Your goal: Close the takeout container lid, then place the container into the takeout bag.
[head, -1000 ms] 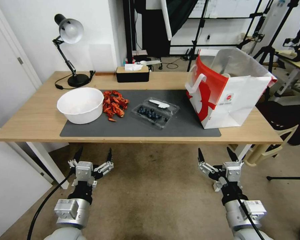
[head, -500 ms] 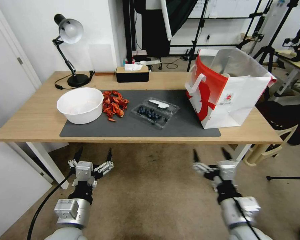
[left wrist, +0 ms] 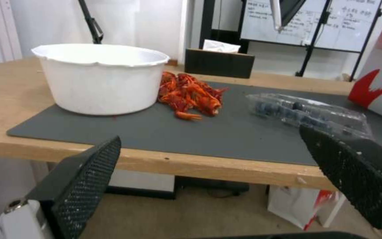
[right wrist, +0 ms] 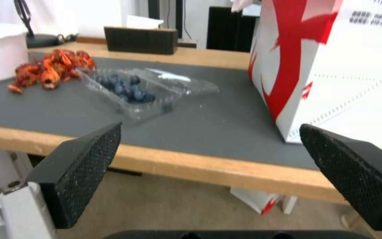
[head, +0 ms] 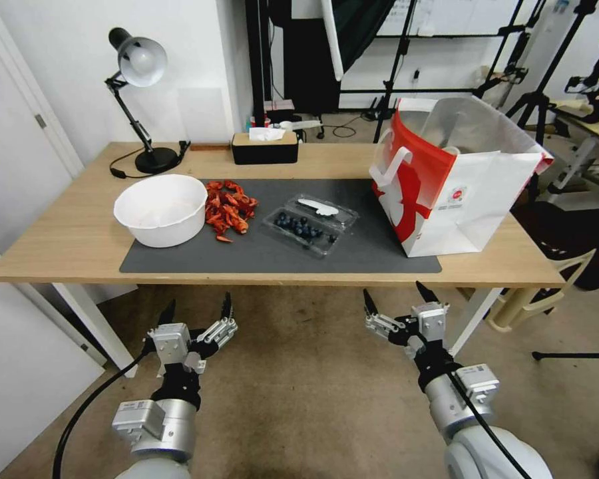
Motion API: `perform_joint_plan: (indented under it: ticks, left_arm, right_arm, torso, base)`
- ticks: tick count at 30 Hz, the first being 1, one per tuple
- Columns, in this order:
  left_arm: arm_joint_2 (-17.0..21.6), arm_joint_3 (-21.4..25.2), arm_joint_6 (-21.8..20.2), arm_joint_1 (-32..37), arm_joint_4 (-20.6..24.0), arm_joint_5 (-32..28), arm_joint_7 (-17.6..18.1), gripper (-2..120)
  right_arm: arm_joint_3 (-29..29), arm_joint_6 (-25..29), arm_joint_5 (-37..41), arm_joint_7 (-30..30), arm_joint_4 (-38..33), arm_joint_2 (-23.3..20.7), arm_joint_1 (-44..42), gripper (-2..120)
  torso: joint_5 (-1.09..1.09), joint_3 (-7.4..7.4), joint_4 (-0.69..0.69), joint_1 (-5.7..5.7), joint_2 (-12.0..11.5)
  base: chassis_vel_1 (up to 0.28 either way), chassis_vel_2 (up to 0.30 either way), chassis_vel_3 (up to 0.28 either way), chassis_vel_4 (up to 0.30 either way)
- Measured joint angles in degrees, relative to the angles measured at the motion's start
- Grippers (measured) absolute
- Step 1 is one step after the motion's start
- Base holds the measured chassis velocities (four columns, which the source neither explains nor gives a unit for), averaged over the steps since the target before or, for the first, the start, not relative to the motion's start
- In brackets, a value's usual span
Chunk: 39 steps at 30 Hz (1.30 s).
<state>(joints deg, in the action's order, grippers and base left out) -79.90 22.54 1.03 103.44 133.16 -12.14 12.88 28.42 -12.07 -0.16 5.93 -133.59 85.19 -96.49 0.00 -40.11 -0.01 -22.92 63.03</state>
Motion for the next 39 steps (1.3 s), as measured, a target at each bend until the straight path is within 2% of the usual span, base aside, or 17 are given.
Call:
perform_joint_plan:
  ticks: [5, 8, 11, 14, 15, 18, 24, 28, 39]
  left_arm:
    - [0.28, 0.74, 0.41, 0.09, -0.48, 0.05, -1.0, 100]
    - [0.33, 1.46, 0.91, 0.48, -0.9, 0.42, -1.6, 100]
    - [0.14, 1.58, 1.04, 0.61, -0.99, 0.55, -1.78, 100]
    - [-0.63, 1.8, 1.43, 0.86, -1.29, 1.02, -1.93, 100]
    - [-0.63, 1.8, 1.43, 0.86, -1.29, 1.02, -1.93, 100]
    - [-1.33, 2.24, 2.15, 1.05, -1.94, 1.58, -1.94, 100]
    - [-2.03, 2.72, 3.01, 1.18, -2.91, 1.93, -1.94, 100]
    - [-2.58, 2.75, 3.41, 1.15, -3.75, 2.32, -1.94, 100]
    - [-2.65, 2.98, 4.32, 0.99, -4.82, 2.44, -1.94, 100]
  right_arm:
    - [0.05, 0.79, 4.22, 0.29, 1.22, -2.31, 2.89, 100]
    - [-0.42, 2.09, 13.35, 2.36, 6.63, -8.29, 10.45, 100]
    - [-0.96, 2.24, 16.5, 2.83, 9.0, -10.5, 13.19, 100]
    - [-3.75, 2.4, 24.41, 3.36, 15.66, -15.42, 21.56, 100]
    - [-3.75, 2.4, 24.41, 3.36, 15.66, -15.42, 21.56, 100]
    - [-6.97, 1.14, 30.67, 2.84, 21.12, -18.02, 29.46, 100]
    - [-10.95, -2.67, 36.24, 0.27, 25.82, -19.6, 36.28, 100]
    - [-13.28, -8.51, 40.97, -3.23, 29.13, -19.76, 40.22, 100]
    - [-15.32, -14.54, 49.95, -6.01, 33.58, -19.22, 45.38, 100]
  torso:
    - [0.0, 0.0, 0.01, 0.0, 0.0]
    - [0.01, 0.01, 0.03, 0.0, 0.0]
    - [0.01, 0.0, 0.01, 0.0, -0.01]
    - [0.01, 0.0, 0.02, 0.0, -0.01]
    - [0.01, 0.0, 0.02, 0.0, -0.01]
    - [0.0, 0.0, 0.01, 0.0, -0.01]
    - [0.0, 0.0, 0.01, 0.0, -0.01]
    - [0.01, 0.0, 0.0, -0.01, -0.01]
    - [0.0, 0.0, 0.0, 0.0, -0.01]
  base:
    - [0.0, 0.0, 0.0, 0.0]
    - [0.0, 0.0, 0.0, 0.0]
    - [0.0, 0.0, 0.0, 0.0]
    - [0.0, 0.0, 0.0, 0.0]
    - [0.0, 0.0, 0.0, 0.0]
    - [0.0, 0.0, 0.0, 0.0]
    - [0.0, 0.0, 0.0, 0.0]
    - [0.0, 0.0, 0.0, 0.0]
    - [0.0, 0.0, 0.0, 0.0]
